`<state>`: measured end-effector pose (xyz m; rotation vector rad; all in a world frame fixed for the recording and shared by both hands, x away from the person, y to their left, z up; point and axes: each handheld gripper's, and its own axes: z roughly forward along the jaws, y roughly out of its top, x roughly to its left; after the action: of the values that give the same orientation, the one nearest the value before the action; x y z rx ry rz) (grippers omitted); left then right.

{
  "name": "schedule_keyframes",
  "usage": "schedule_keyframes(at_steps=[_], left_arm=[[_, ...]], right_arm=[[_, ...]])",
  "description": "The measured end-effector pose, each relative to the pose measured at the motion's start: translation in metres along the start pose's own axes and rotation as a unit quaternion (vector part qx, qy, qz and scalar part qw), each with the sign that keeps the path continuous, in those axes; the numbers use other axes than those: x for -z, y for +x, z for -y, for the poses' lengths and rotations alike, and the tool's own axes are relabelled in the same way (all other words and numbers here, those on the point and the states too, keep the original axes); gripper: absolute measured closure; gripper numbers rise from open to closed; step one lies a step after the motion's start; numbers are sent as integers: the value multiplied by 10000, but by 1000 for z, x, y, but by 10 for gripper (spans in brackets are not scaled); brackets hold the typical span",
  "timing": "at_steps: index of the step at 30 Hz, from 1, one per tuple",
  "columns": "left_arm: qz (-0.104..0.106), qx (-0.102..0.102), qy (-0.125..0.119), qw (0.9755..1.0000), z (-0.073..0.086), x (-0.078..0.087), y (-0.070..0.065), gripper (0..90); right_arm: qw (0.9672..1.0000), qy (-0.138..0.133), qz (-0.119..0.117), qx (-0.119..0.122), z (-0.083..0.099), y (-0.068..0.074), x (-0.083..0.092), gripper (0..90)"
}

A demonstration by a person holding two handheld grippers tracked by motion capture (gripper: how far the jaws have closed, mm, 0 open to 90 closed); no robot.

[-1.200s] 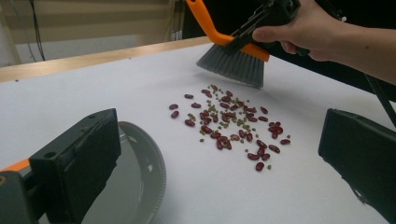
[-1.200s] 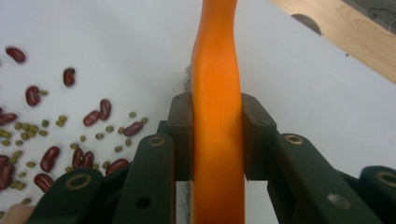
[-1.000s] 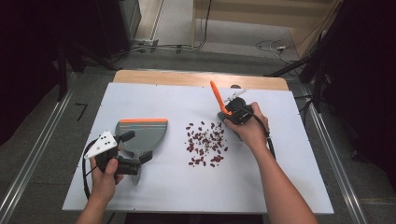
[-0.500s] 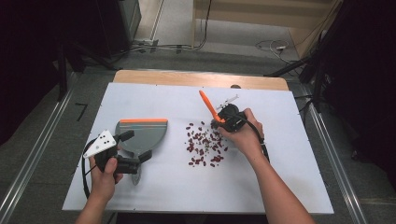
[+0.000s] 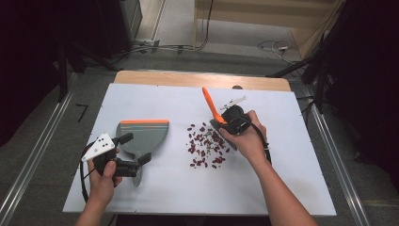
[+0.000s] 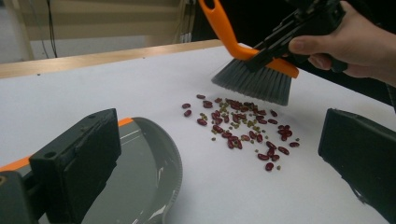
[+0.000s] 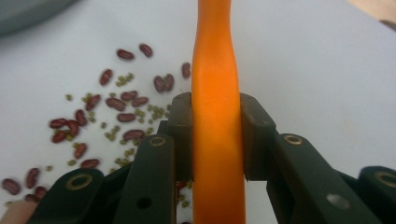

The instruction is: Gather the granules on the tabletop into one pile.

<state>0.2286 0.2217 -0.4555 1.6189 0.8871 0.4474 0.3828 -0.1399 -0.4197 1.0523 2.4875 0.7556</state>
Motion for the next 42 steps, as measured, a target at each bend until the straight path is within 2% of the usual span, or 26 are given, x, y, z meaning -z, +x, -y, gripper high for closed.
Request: schedule_keyframes(at_steps=[1,3,6,7,8,11,12,14,15,16,19,22,24,26,27,28,29,32,33,38,42], left_arm=[[5,13,18,10000,1,0,0,0],[21,16,18,10000,1,-2,-1,0],[36,-23,53,10000,1,-3,-2,0],[36,-23,53,10000,1,-3,-2,0],[43,-36,62,10000,1,-3,-3,0],[31,-43,53,10000,1,-2,-2,0],[26,-30,33,10000,1,-2,-2,0],[23,-10,26,10000,1,-1,-1,0],[22,-7,25,10000,1,-1,-1,0],[27,-7,27,10000,1,-1,-1,0],[29,-27,42,10000,1,-2,-2,0],[37,-49,58,10000,2,-2,-3,0],[20,-42,54,10000,2,-2,-3,0],[12,-46,59,10000,2,-1,-1,0],[9,-25,47,10000,2,0,-1,0],[7,-22,44,10000,2,0,-1,0],[5,-21,41,10000,2,0,-1,0],[13,-21,31,10000,2,0,-1,0],[11,-34,43,10000,2,0,-1,0],[19,-39,70,10000,3,-1,-2,0],[23,-35,63,10000,3,-1,-2,0]], right_arm=[[9998,-83,-34,164,-1,8,6,689],[9990,-110,-328,283,-1,18,10,690],[9963,-131,-822,229,-1,35,15,690],[9963,-131,-822,229,-1,35,15,690],[9940,-166,-1046,282,0,47,17,690],[9904,-135,-1357,232,1,66,20,689],[9904,-135,-1357,232,1,66,20,689],[9905,-135,-1329,315,2,78,19,689],[9899,-21,-1379,329,3,89,16,689],[9899,-21,-1379,329,3,89,16,689],[9834,60,-1804,197,3,101,9,689],[9811,140,-1927,107,4,108,-1,690],[9807,178,-1946,54,5,109,-9,690],[9844,172,-1748,-35,5,101,-20,688],[9844,172,-1748,-35,5,101,-20,688],[9833,183,-1792,-249,5,89,-27,687],[9833,183,-1792,-249,5,89,-27,687],[9842,201,-1706,-419,5,71,-32,685],[9842,201,-1706,-419,5,71,-32,685],[9863,184,-1534,-583,5,50,-33,684],[9878,178,-1407,-636,6,40,-32,683]])
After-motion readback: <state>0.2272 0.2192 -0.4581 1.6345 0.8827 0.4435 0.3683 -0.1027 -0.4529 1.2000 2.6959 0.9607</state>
